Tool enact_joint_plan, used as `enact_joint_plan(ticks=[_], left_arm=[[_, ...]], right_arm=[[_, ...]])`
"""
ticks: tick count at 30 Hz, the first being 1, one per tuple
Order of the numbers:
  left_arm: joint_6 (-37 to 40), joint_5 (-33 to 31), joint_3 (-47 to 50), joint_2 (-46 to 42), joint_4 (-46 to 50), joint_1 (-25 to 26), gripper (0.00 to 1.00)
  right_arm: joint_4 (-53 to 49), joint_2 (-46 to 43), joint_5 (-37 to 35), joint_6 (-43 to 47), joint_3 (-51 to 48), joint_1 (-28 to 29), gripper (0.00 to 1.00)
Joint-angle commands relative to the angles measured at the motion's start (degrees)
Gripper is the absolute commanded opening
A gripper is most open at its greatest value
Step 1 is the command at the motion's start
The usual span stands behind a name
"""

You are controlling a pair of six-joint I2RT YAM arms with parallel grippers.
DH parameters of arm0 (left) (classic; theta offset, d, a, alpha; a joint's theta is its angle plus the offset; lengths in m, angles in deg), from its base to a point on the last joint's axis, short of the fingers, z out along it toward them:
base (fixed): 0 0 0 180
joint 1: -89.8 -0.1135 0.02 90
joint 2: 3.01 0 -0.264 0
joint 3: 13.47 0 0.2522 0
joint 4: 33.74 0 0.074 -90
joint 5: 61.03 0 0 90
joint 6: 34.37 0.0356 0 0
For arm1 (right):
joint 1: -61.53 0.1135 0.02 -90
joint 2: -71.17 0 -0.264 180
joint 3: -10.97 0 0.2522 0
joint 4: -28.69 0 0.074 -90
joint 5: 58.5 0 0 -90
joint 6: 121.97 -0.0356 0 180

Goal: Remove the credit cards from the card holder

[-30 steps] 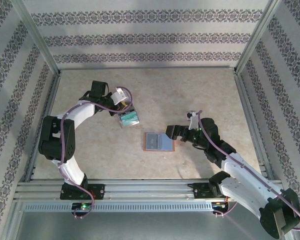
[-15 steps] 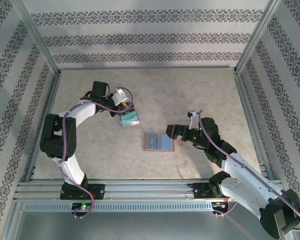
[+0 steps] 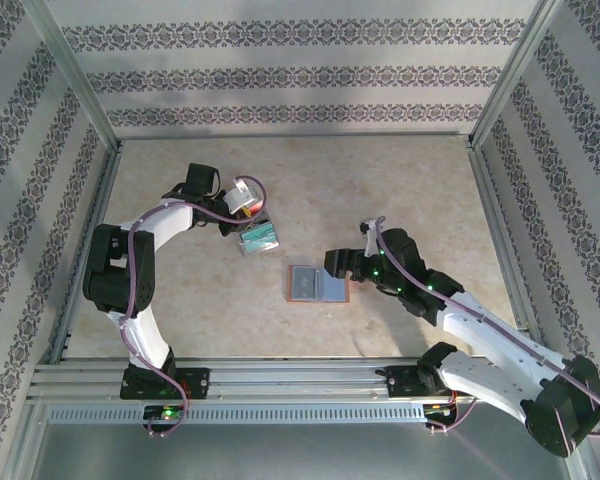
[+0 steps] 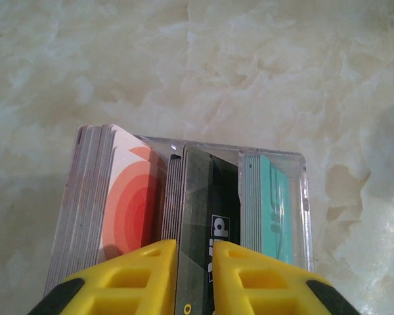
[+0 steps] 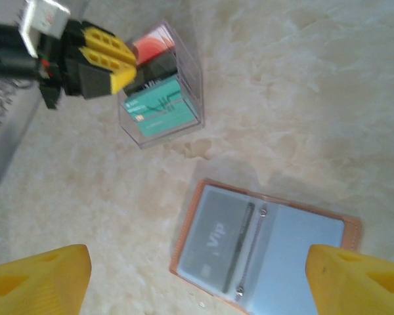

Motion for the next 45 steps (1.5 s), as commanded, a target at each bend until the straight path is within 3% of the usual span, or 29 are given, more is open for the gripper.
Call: enact_joint_plan(ticks=[1, 6, 10, 12, 13, 27, 35, 45], left_arm=[[-3.43, 2.59, -1.58, -4.96, 1.83, -0.36, 0.29], [-11.33, 1.65, 0.27, -11.16, -0.70, -0.10, 0.50], [-20.11, -2.90, 5.25, -17.53, -6.90, -0.10, 0.74], [-24.50, -6.84, 8.04, -20.58, -10.10, -0.06, 0.95], [-26.67, -8.98, 9.25, -21.99, -11.29, -0.06, 0.99], [-45.41, -35.82, 17.03, -35.21, -10.51, -0.23, 0.99], [-49.86, -38.82, 19.85, -40.78, -10.75, -0.23, 0.99], [-51.12, -39.50, 20.16, -40.61, -10.37, -0.29, 0.99]], right_arm=[[-8.19, 4.50, -9.43, 1.70, 5.09, 3.61, 0.83], [-17.20, 14.70, -15.96, 0.54, 13.44, 8.31, 0.78], [-22.61, 22.71, -18.08, -0.38, 19.79, 11.07, 0.74], [-24.50, 26.33, -18.28, -0.40, 22.40, 12.13, 0.70], [-25.53, 28.31, -18.03, -0.44, 23.84, 12.54, 0.69], [-27.58, 47.73, -13.26, -4.10, 34.31, 16.20, 0.57], [-26.62, 51.51, -12.21, -5.09, 34.16, 16.64, 0.59], [-25.33, 52.48, -11.25, -5.26, 33.58, 17.09, 0.65]])
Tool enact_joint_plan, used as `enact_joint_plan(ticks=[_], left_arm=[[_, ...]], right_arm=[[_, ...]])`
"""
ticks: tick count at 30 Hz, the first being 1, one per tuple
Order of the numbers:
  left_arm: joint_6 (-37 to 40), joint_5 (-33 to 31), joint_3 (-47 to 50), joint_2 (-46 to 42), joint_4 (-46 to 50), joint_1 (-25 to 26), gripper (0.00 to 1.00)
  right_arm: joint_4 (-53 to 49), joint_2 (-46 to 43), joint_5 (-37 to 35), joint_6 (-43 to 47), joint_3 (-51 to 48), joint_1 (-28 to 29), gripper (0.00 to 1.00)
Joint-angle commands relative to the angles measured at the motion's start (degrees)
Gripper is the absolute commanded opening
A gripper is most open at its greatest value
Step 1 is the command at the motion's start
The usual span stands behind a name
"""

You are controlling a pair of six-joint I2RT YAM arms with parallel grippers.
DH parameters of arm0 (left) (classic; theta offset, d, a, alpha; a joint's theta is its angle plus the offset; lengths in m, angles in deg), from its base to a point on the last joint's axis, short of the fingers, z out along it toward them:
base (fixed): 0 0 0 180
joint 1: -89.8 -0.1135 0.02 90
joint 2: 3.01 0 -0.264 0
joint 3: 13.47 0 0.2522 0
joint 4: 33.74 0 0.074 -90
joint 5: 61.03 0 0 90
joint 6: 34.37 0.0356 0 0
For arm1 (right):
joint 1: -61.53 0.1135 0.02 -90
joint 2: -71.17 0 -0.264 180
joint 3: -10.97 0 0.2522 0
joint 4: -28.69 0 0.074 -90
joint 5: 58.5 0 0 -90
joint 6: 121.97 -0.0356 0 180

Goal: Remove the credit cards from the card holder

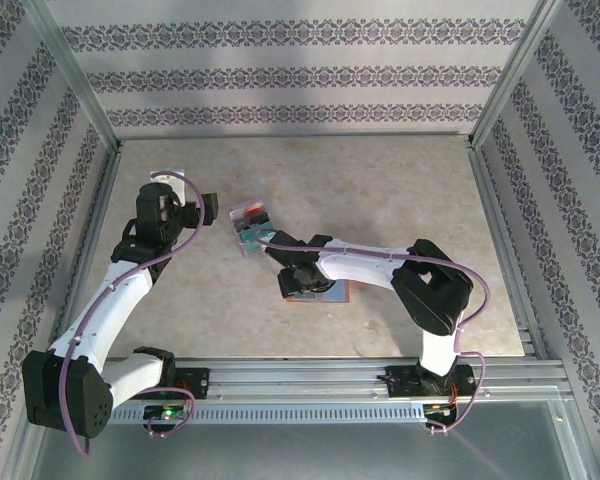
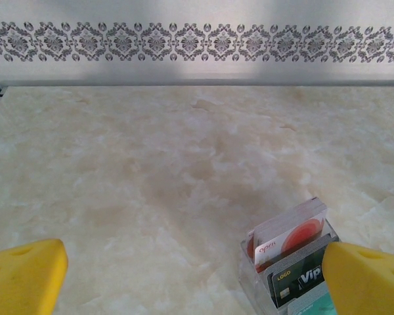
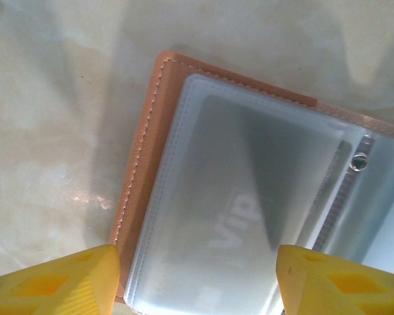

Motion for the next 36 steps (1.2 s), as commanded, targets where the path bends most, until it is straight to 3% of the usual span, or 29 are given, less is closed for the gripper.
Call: enact_joint_plan(ticks=[1, 15, 23, 29, 36], left_arm=[[-1.74, -1.25, 0.75, -0.31, -1.50, -0.32, 0.99], [-1.74, -0.61, 0.97, -0.81, -1.11, -0.29, 0.99], [-1.39, -0.83, 0.83, -2.15, -0.07, -0.29, 0.99], [-1.36, -1.01, 0.49, -3.62, 0.52, -0.32, 0.99], [-1.82, -0.83, 0.60, -5.45, 0.13, -0.28, 0.99]], right_arm=[[-0.33, 0.95, -0.06, -0.76, 0.08, 0.44, 0.65], [-0.25, 0.85, -1.95, -1.73, -2.38, 0.36, 0.56], [0.41, 1.54, -2.03, -1.73, -2.78, 0.22, 0.46], [0.28, -1.03, -3.89, -1.49, -3.05, 0.27, 0.29], [-0.83, -4.79, -7.05, -0.68, -2.96, 0.27, 0.26]])
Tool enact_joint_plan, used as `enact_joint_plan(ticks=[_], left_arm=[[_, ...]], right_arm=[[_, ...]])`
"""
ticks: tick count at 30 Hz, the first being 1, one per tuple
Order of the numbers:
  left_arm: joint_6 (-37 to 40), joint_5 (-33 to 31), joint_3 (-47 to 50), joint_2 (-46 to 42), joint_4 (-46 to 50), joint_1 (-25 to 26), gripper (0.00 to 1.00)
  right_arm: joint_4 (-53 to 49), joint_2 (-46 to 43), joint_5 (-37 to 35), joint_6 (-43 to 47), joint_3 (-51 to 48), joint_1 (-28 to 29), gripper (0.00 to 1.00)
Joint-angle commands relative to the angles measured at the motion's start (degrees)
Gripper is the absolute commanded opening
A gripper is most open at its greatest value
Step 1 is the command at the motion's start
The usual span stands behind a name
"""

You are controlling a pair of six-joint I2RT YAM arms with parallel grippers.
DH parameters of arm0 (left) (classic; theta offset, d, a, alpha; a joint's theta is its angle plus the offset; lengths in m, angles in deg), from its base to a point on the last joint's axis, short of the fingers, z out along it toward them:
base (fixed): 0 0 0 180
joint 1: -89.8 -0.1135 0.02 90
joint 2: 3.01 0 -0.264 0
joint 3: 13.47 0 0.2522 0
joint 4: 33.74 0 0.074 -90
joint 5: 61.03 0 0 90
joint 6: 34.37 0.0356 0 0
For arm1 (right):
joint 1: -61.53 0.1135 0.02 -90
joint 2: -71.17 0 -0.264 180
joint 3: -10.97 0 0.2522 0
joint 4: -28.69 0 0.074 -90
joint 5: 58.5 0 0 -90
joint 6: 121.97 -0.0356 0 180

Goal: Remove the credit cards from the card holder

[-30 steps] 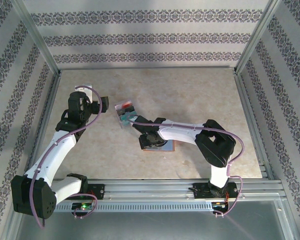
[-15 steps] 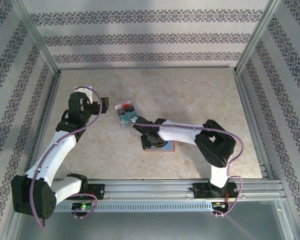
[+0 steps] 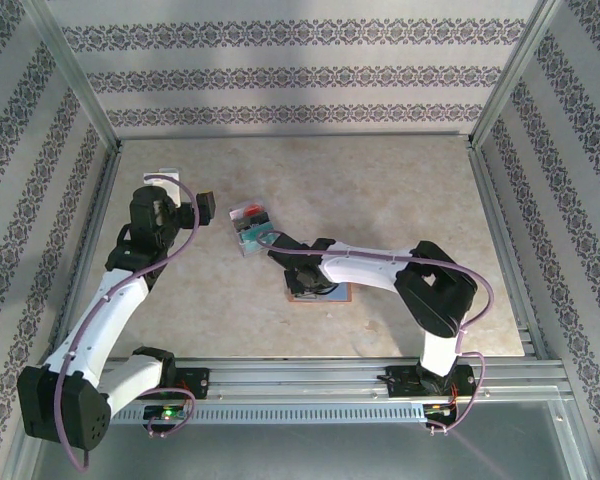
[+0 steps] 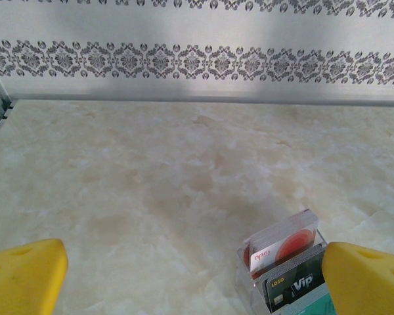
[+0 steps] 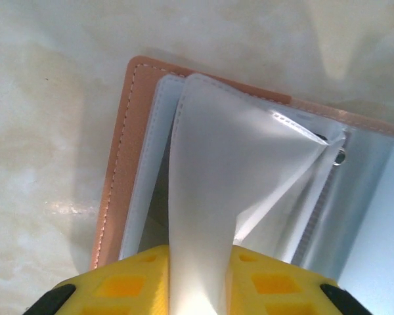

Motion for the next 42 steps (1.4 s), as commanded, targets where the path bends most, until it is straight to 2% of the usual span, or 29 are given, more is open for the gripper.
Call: enact_joint_plan(ticks=[1, 4, 6, 10, 21, 32, 37, 40, 42], left_arm=[[-1.23, -0.46, 0.01, -1.72, 0.03, -0.34, 0.99], [-1.32, -0.54, -0.21, -2.51, 0.12, -0.34, 0.99], [-1.32, -0.70, -0.27, -3.16, 0.08, -0.33, 0.99], [-1.24, -0.99, -0.47, -4.43, 0.28, -0.34, 0.99], [-1.48, -0.55, -1.39, -5.75, 2.20, -0.28, 0.99], [-2.10, 2.04, 0.25, -8.61, 4.25, 0.73, 1.00], [-2.95, 1.45, 1.34, -8.77, 5.43, 5.63, 0.98], [-1.69, -4.58, 1.90, -7.30, 6.25, 14.07, 0.96], [-0.56, -10.37, 1.89, -5.22, 7.24, 21.40, 0.96]], right_arm=[[-2.29, -3.26, -3.97, 0.65, -0.40, 0.29, 0.26], [-3.62, -4.15, -6.07, 0.66, -0.69, 0.16, 0.32], [-4.42, -4.55, -6.94, 0.57, -1.10, -0.05, 0.39], [-5.22, -5.16, -7.48, 0.48, -2.37, -0.80, 0.44], [-6.33, -9.57, -9.22, -0.12, -6.64, -3.16, 0.47], [-4.01, -16.35, -8.56, 0.01, -13.98, -8.86, 0.48], [-1.58, -18.03, -6.08, 1.08, -17.12, -11.81, 0.48], [-0.44, -18.95, -4.26, 2.12, -18.50, -13.51, 0.47], [-0.51, -20.18, -3.80, 2.74, -19.25, -14.76, 0.47]])
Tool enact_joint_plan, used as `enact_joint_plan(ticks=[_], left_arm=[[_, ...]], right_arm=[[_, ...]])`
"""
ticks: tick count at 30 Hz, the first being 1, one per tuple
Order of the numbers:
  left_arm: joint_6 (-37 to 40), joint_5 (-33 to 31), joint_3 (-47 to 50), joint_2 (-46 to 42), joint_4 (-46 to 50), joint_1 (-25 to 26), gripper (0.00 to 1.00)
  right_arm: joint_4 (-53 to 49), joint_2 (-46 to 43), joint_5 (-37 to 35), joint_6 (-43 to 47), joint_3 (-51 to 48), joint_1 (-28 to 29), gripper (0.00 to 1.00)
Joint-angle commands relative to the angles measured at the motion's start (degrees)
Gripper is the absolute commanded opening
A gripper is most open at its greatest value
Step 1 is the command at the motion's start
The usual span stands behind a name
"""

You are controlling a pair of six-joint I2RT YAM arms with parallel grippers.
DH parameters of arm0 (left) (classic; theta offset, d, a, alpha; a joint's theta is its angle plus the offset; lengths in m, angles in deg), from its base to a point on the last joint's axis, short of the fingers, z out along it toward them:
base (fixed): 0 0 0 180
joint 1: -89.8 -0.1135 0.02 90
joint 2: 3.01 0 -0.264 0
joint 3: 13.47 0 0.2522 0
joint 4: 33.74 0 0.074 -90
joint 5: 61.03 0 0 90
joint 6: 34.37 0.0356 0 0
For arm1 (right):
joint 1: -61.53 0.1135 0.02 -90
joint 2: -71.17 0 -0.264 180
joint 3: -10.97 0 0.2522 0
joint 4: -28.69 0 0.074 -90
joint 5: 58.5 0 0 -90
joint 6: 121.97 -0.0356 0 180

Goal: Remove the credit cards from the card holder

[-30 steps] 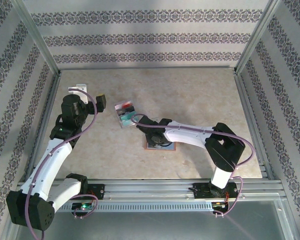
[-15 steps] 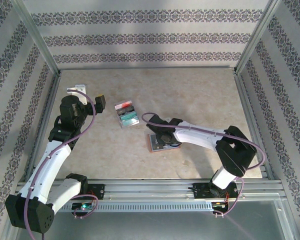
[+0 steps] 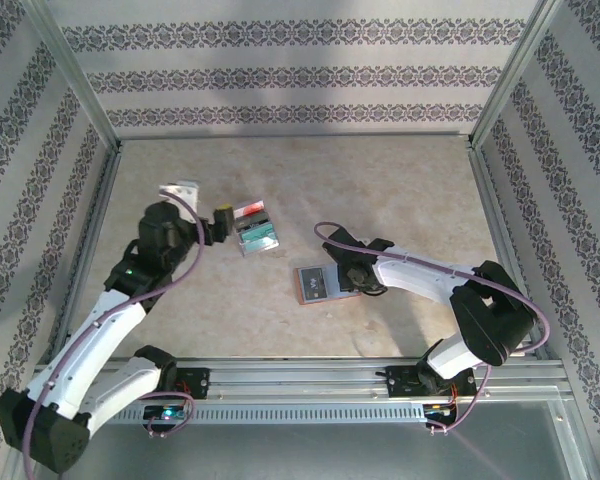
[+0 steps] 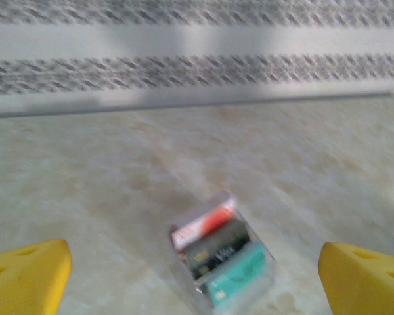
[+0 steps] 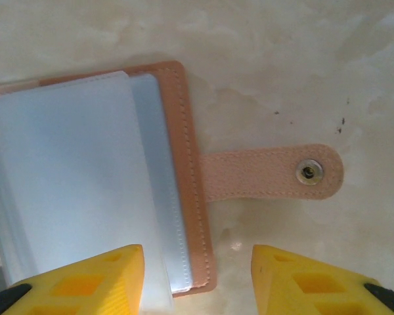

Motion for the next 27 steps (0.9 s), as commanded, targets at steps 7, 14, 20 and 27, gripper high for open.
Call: enact_joint_plan(ticks=[7, 14, 20, 27], left_arm=[[-3.84, -13.99, 2.65, 10.65, 1.07, 23.88, 0.90], [-10.90, -9.25, 2.93, 21.93, -4.59, 31.79, 0.83], [-18.36, -3.20, 5.88, 27.81, -12.20, 32.01, 0.64], [-22.85, 2.11, 7.40, 33.79, -17.38, 30.02, 0.42]], right_arm=[[2.99, -10.80, 7.45, 3.35, -5.57, -7.56, 0.48], [3.70, -17.72, 13.29, 3.30, -7.37, -9.03, 0.46], [7.50, -20.58, 18.71, 1.81, -8.46, -9.12, 0.46], [15.28, -18.51, 26.20, -1.34, -9.70, -9.24, 0.36]])
